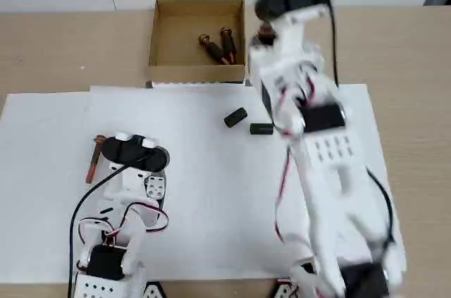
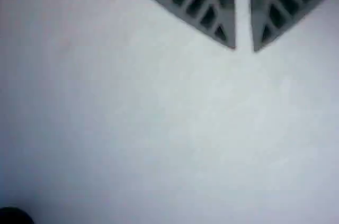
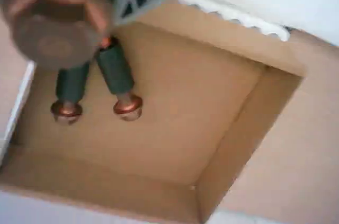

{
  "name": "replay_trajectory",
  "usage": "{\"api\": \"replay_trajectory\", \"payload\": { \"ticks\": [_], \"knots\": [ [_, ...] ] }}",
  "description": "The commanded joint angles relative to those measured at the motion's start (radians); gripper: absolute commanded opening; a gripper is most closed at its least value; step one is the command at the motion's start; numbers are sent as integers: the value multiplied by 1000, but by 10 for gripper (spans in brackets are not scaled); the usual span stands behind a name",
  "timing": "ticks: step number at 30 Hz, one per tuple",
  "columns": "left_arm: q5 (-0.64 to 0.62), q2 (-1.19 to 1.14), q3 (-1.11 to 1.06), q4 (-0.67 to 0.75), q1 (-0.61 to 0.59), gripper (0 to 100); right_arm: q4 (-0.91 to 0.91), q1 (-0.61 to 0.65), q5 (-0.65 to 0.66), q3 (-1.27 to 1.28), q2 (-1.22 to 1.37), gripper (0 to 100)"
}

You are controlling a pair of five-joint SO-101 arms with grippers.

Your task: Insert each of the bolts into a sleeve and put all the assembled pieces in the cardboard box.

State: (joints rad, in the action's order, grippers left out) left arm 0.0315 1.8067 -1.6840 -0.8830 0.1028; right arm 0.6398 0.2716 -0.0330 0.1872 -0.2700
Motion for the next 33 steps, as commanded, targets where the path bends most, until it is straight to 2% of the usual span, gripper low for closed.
{"api": "replay_trajectory", "payload": {
  "ticks": [1,10,20,24,29,33],
  "knots": [
    [-2,9,4,-5,-5,6,-39,4,89,-278,225,2],
    [2,9,4,-6,-2,6,-39,56,330,-764,679,2],
    [2,9,4,-6,0,6,-50,117,503,-1036,1021,4],
    [2,9,4,-6,0,6,-45,122,537,-1111,1110,28],
    [2,9,4,-6,0,6,-44,122,535,-1122,1139,191],
    [2,9,4,-6,0,6,-44,124,535,-1122,1138,167]
  ]
}}
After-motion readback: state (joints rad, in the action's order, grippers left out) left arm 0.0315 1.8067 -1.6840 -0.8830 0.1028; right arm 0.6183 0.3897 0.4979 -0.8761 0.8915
